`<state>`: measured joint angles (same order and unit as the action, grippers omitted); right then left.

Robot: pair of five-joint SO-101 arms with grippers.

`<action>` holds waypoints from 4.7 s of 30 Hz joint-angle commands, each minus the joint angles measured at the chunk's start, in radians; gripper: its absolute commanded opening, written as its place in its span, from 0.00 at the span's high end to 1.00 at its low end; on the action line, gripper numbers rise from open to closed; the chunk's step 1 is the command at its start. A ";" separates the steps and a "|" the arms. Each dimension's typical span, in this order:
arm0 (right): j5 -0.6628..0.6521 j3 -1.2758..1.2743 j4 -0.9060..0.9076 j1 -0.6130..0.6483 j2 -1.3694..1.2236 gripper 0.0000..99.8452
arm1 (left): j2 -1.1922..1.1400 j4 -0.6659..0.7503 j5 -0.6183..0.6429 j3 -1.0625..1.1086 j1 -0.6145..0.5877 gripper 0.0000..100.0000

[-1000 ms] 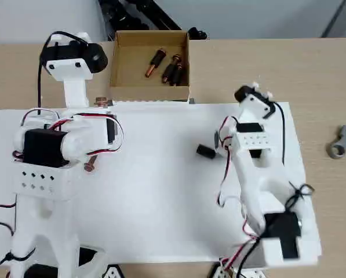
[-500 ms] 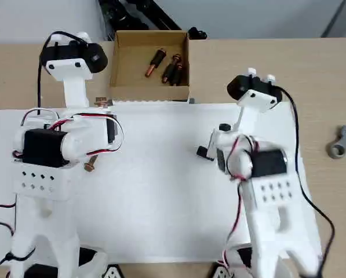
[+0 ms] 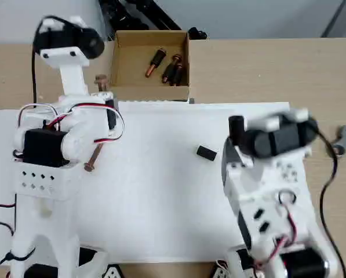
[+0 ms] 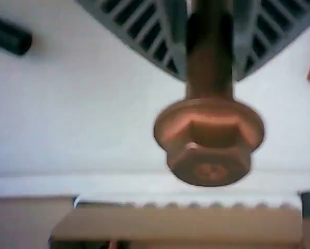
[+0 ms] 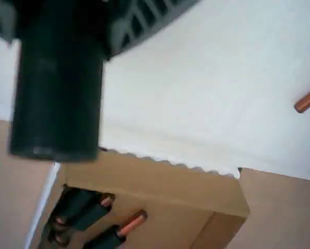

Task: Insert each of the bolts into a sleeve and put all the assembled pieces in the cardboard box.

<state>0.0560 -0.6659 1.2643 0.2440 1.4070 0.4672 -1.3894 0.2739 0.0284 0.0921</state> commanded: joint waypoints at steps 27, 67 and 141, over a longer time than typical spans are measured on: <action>0.015 -1.017 -1.035 0.134 0.377 1.00 | 0.040 0.298 0.109 -0.173 0.442 0.99; 0.061 -1.017 -1.158 0.151 0.377 1.00 | -0.075 0.404 0.180 -0.051 0.497 0.99; 0.121 -1.017 -1.147 0.150 0.375 1.00 | -0.040 0.226 0.091 -0.030 0.628 0.87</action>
<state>0.1695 -1.6724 0.1335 0.3851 1.7737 0.3782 -1.1439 0.3506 0.0330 0.6767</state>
